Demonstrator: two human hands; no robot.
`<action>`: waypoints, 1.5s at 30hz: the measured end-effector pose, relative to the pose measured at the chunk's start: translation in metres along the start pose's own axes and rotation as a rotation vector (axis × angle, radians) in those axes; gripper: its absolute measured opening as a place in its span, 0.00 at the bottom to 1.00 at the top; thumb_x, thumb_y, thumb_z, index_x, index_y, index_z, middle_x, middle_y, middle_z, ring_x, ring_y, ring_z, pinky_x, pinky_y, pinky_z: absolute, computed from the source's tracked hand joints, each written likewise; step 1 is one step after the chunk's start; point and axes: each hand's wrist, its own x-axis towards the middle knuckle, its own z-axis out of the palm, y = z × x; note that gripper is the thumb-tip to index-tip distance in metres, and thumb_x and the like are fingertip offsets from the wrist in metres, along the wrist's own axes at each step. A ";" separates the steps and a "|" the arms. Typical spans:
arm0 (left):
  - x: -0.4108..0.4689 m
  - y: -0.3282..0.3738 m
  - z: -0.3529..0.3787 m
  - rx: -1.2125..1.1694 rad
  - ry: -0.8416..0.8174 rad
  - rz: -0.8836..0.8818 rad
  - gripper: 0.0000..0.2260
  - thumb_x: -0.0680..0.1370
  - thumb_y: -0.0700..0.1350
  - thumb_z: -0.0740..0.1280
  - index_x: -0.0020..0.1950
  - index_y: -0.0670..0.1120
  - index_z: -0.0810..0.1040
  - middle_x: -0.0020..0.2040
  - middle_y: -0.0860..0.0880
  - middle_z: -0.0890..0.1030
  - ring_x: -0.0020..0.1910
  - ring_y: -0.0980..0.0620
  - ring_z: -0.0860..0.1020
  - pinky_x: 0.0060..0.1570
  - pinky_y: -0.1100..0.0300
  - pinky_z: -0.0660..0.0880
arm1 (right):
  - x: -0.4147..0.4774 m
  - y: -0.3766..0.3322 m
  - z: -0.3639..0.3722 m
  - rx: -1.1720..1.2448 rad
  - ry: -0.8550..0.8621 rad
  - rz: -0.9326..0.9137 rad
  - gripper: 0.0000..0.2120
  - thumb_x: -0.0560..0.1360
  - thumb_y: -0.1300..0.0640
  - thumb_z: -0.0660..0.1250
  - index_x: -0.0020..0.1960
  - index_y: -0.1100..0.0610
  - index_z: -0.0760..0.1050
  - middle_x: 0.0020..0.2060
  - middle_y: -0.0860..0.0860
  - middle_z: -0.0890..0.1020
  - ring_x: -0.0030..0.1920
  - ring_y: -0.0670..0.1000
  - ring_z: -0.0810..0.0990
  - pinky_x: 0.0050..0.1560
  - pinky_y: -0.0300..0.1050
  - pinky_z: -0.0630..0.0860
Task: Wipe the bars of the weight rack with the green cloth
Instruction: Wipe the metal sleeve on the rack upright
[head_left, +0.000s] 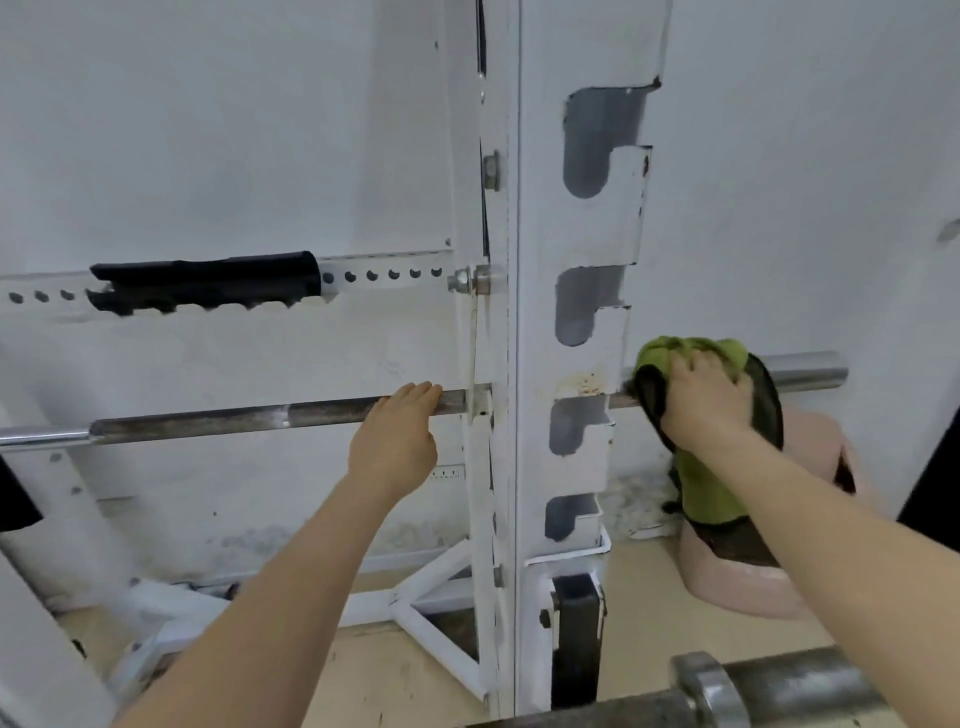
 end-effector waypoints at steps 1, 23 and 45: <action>-0.007 0.004 -0.005 -0.100 0.047 -0.109 0.24 0.75 0.34 0.57 0.68 0.51 0.73 0.67 0.52 0.75 0.62 0.49 0.73 0.58 0.56 0.70 | -0.006 -0.019 0.004 0.001 0.014 -0.072 0.30 0.72 0.56 0.65 0.73 0.55 0.60 0.71 0.55 0.66 0.73 0.55 0.59 0.71 0.59 0.58; 0.000 0.259 0.078 -0.198 0.159 -0.089 0.30 0.76 0.40 0.61 0.77 0.42 0.55 0.78 0.45 0.55 0.76 0.49 0.51 0.75 0.58 0.47 | 0.021 -0.014 0.039 0.083 0.223 -0.490 0.14 0.74 0.57 0.61 0.58 0.55 0.77 0.48 0.54 0.80 0.52 0.56 0.78 0.65 0.52 0.63; 0.039 0.229 0.088 0.118 0.030 -0.222 0.35 0.74 0.42 0.60 0.77 0.40 0.46 0.78 0.41 0.48 0.77 0.44 0.47 0.76 0.51 0.48 | 0.041 0.003 0.011 0.140 0.051 -0.646 0.21 0.73 0.47 0.64 0.62 0.56 0.69 0.56 0.54 0.76 0.57 0.57 0.75 0.59 0.50 0.66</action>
